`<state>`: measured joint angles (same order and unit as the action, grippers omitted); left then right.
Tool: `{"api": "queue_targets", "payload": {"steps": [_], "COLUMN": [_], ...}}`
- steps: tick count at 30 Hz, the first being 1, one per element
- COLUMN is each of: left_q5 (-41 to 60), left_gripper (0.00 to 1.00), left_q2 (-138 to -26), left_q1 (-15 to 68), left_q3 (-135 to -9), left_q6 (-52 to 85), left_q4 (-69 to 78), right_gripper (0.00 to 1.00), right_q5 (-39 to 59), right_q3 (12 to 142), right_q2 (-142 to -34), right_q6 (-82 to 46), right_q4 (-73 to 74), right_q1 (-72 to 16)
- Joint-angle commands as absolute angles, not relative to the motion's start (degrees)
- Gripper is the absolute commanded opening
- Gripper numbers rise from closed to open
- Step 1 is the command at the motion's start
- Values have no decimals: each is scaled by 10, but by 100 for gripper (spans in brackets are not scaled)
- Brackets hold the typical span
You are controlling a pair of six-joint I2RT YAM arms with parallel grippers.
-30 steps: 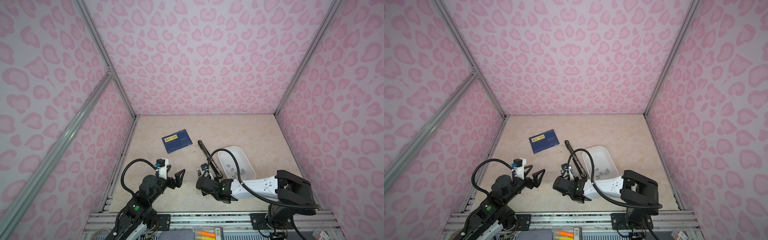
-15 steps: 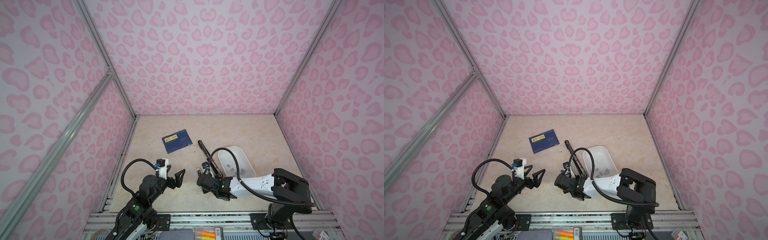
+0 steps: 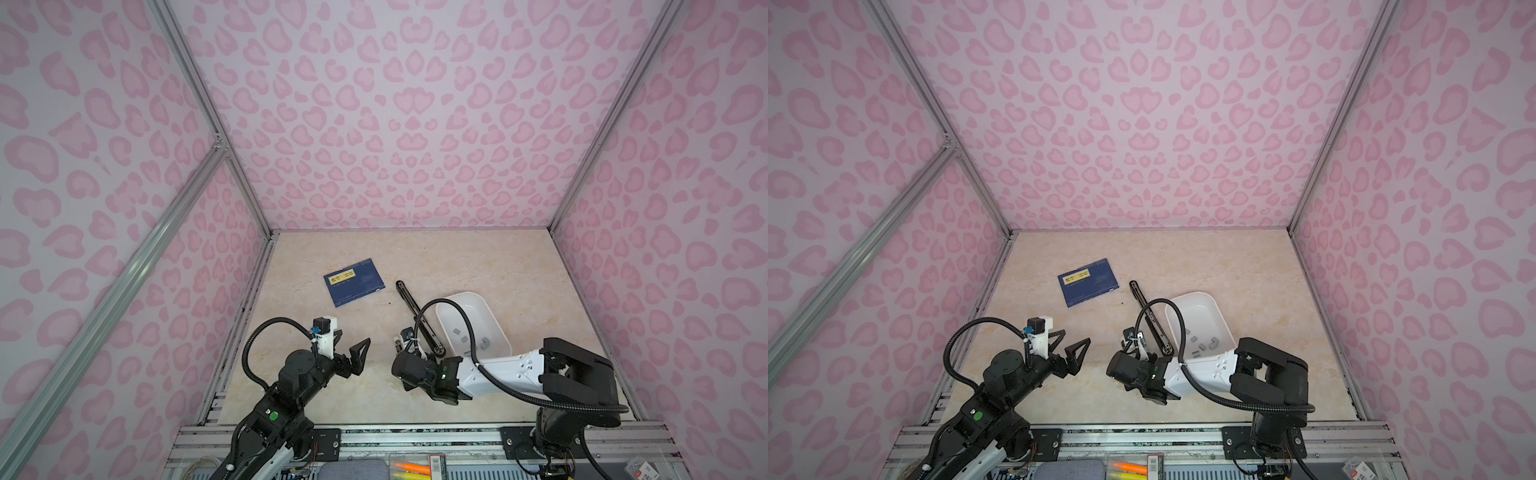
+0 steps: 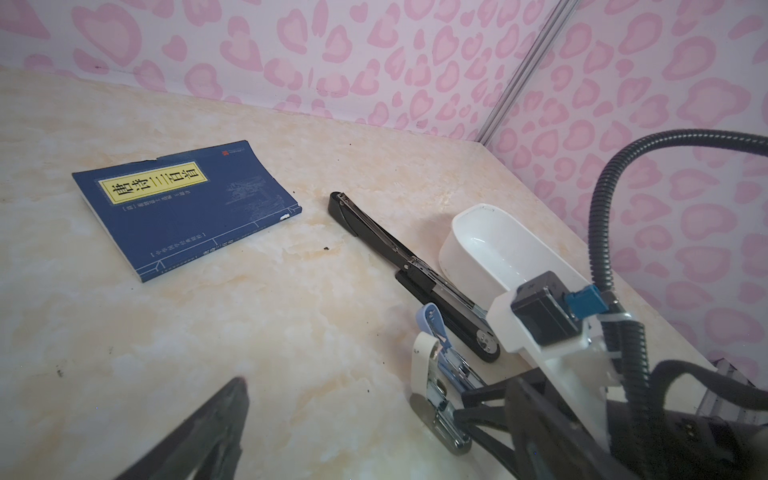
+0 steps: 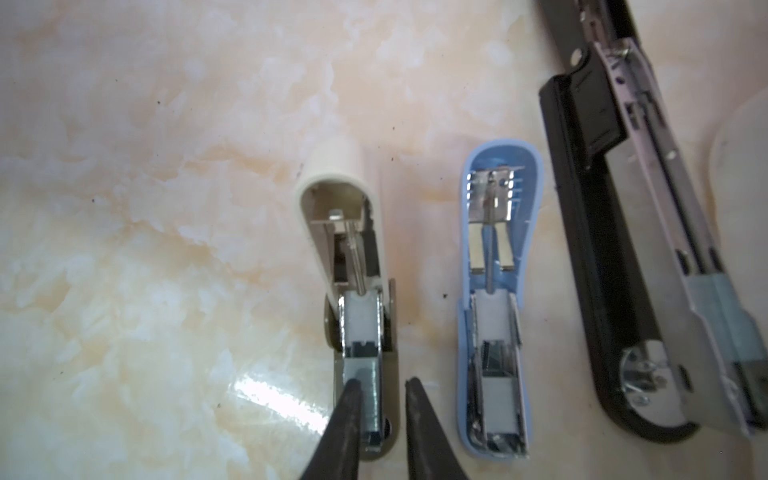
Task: Load the staples into the stapler
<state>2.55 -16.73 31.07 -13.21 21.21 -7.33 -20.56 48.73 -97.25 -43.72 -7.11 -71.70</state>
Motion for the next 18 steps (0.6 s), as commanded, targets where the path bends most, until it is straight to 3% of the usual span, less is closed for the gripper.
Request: {"api": "queue_targets", "payload": {"steps": [1, 18], "left_q5": [22, 22], "left_gripper": [97, 97], "left_q2": [-167, -165], "left_q1": [310, 310], "left_q3": [-130, -130], "left_q6": [214, 215], "left_q4": [-62, -63], "right_gripper": [21, 23], "right_q5": [-214, -225], "right_q3": [486, 498], "right_q2": [-976, -949], "right_q6": [-448, -421], "right_q4": [-101, -88], "right_q1": [-724, -706]}}
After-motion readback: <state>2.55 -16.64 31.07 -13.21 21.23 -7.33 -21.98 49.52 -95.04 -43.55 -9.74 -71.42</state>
